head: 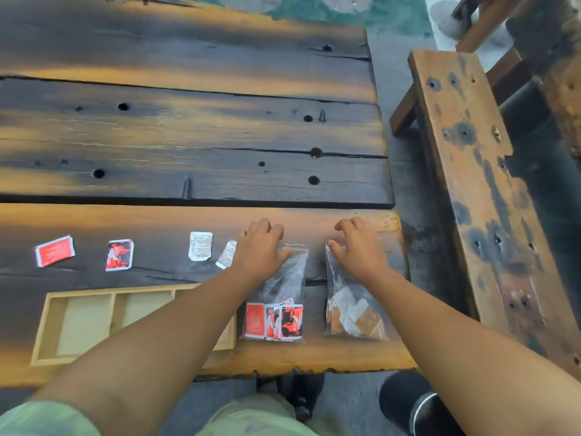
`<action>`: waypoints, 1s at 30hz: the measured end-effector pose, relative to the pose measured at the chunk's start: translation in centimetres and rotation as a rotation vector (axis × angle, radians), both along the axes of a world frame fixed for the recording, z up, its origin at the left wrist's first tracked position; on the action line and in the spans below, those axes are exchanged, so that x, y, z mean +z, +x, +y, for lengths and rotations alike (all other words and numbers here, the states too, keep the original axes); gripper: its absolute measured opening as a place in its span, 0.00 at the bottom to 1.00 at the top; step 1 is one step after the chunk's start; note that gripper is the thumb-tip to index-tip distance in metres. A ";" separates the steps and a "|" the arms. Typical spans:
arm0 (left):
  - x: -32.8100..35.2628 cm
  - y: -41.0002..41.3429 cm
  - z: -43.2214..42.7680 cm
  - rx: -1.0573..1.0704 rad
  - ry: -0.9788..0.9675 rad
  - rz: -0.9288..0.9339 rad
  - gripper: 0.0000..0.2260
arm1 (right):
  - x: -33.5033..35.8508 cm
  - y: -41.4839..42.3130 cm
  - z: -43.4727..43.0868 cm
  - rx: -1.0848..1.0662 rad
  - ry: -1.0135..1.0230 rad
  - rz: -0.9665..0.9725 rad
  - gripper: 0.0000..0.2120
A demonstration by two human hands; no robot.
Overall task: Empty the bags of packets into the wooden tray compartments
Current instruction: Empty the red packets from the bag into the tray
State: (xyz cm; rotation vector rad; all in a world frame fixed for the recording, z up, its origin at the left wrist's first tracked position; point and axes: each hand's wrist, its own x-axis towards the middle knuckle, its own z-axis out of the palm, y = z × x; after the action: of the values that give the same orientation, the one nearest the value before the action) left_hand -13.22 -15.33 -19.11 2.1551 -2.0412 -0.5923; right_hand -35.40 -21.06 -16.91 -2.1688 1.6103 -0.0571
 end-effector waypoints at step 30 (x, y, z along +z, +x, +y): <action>0.4 -4.8 13.1 0.782 0.250 0.562 0.26 | -1.9 2.7 13.9 -0.448 0.878 -0.389 0.18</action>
State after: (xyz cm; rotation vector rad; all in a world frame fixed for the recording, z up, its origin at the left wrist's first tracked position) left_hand -18.07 -2.20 -18.66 2.2997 -0.7917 -1.1691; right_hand -32.72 -7.20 -18.86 -1.0499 1.4663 0.0781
